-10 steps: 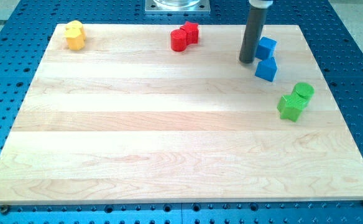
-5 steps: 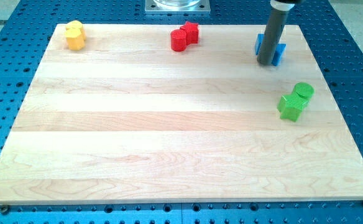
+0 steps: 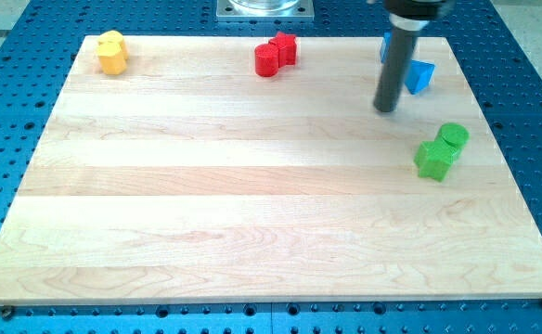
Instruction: Move the blue blocks towards the top right corner
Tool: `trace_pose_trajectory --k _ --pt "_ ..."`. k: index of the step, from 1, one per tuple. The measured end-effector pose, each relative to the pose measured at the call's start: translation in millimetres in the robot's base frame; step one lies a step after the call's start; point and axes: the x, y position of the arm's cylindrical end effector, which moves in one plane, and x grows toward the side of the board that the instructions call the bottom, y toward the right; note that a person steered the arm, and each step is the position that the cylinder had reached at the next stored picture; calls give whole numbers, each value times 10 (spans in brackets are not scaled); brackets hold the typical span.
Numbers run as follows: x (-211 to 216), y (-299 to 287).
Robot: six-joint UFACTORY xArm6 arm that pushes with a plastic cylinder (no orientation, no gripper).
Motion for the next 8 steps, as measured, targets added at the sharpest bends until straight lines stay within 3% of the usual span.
trace_pose_trajectory --k 1,4,5,6,8 --pt "-102 330" --pt "-535 217" --pt "-259 381" --pt "-308 861" --pt "-655 641"
